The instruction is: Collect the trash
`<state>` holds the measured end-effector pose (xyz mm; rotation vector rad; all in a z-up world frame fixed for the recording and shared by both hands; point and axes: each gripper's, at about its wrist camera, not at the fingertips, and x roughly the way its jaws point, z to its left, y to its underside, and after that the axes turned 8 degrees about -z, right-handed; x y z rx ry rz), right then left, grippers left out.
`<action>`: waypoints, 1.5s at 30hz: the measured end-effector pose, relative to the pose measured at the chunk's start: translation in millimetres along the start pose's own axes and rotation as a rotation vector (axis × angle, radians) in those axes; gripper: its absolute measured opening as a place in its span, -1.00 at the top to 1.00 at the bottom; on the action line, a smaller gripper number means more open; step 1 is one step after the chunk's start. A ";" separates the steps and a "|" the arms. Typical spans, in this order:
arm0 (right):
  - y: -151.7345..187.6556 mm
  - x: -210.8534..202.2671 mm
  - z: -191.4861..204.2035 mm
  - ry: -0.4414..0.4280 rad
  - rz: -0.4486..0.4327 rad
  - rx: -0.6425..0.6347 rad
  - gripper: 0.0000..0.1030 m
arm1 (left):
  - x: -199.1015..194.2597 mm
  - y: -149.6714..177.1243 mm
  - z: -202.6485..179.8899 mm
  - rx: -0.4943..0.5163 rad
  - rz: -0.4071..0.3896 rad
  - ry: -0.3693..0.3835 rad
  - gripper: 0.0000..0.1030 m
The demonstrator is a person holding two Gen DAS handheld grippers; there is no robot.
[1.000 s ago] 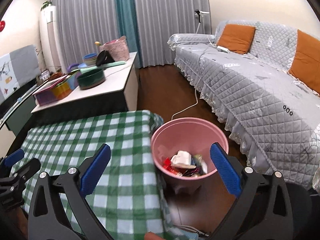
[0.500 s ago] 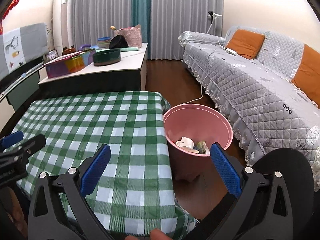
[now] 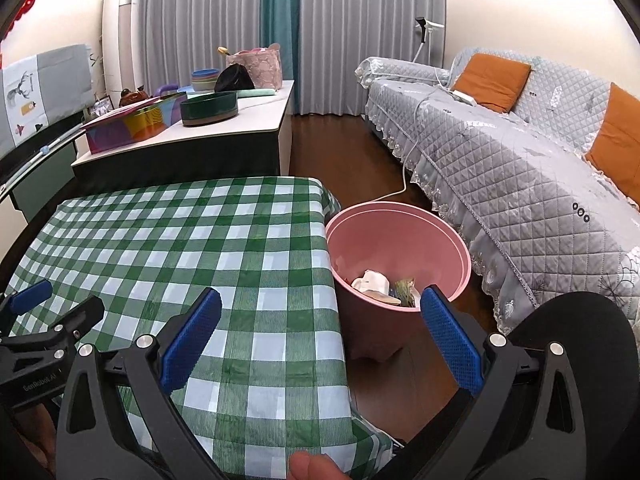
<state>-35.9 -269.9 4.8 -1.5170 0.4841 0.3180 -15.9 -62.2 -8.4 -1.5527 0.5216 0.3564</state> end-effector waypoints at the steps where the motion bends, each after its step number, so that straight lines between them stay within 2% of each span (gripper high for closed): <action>1: -0.1 -0.7 -0.2 0.000 0.001 -0.002 -0.90 | 0.4 0.2 -0.2 0.000 0.001 0.000 -0.85; 45: 0.7 1.8 4.5 -0.004 0.006 -0.024 -0.90 | 4.1 1.8 -4.7 0.000 0.004 0.007 -0.85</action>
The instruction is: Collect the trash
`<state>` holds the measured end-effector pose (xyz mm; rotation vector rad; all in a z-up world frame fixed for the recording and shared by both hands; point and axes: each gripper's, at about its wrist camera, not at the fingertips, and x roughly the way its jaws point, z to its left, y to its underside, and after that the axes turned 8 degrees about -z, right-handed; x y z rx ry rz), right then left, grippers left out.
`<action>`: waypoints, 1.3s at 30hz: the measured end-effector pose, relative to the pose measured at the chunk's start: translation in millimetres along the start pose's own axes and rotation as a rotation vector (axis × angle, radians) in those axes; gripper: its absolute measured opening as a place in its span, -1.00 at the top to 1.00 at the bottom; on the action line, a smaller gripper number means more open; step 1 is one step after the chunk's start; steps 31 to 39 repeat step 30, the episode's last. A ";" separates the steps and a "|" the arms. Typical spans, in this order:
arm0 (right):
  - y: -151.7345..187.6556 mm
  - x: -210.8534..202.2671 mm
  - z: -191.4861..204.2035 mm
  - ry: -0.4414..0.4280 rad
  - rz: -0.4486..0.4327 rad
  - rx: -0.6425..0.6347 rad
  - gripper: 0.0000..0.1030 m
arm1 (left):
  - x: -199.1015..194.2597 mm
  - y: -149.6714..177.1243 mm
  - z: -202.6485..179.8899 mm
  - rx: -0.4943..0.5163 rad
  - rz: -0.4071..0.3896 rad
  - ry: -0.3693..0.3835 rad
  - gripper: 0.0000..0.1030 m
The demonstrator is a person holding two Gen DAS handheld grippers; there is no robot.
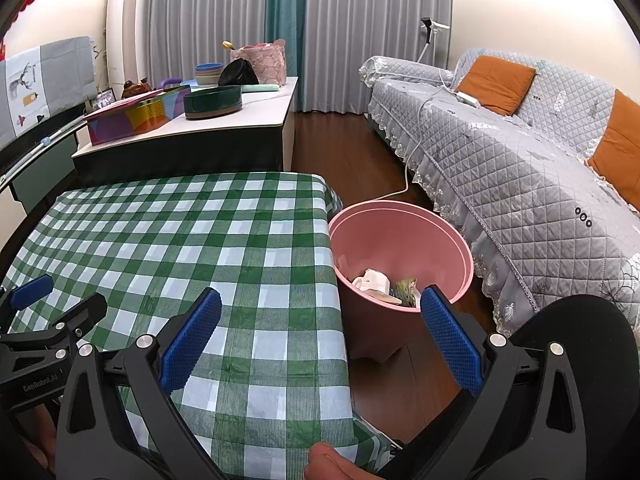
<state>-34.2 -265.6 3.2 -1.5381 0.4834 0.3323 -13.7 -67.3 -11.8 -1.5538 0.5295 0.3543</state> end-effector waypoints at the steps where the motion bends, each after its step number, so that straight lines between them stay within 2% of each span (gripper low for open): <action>1: -0.1 -0.3 0.0 0.000 0.000 -0.001 -0.90 | -0.1 0.1 -0.6 0.000 0.000 0.001 -0.85; 39: -0.1 0.7 -7.0 0.008 -0.001 0.006 -0.90 | 3.6 -0.2 5.0 0.004 0.003 -0.004 -0.85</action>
